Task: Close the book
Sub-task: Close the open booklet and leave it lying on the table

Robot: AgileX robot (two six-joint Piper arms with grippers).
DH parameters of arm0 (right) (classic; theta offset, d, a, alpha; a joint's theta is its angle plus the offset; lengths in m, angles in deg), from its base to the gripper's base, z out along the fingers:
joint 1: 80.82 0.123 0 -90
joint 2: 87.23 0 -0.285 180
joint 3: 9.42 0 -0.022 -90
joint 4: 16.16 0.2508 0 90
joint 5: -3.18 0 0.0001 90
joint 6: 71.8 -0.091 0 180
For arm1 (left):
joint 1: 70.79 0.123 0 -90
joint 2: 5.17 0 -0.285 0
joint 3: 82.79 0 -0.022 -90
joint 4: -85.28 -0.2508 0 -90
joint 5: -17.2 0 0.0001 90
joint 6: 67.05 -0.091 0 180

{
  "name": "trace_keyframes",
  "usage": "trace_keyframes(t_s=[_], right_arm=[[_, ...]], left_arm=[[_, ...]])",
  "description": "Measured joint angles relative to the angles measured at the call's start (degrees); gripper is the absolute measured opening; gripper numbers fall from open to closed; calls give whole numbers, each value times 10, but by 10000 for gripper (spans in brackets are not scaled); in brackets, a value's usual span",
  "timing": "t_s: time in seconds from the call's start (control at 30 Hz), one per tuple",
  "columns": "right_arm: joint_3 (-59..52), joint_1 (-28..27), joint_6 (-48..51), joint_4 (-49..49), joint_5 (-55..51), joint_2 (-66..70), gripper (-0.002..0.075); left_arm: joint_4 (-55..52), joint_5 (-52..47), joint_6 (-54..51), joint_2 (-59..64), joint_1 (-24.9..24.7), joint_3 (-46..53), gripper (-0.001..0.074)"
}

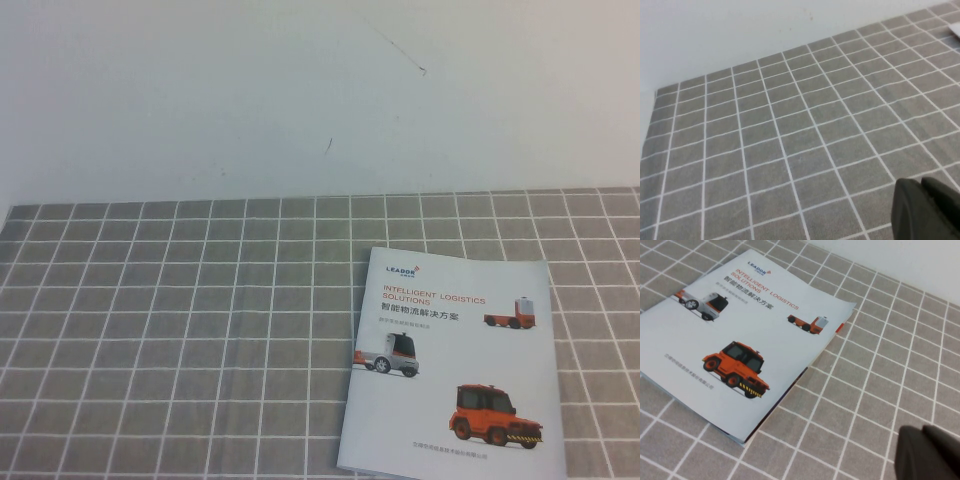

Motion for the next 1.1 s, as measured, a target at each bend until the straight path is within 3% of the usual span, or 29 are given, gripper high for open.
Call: trace_keyframes(t_s=[0.27,0.53,1.1], right_arm=[[0,0,0,1,0,0,-2],[0,0,0,3,0,0,-2],[0,0,0,3,0,0,-2]], left_arm=[[0,-8,0,-2,3,0,-3],[-26,-10,110,-2,3,-1,-3],[-37,-12,137,-4,3,-1,-3]])
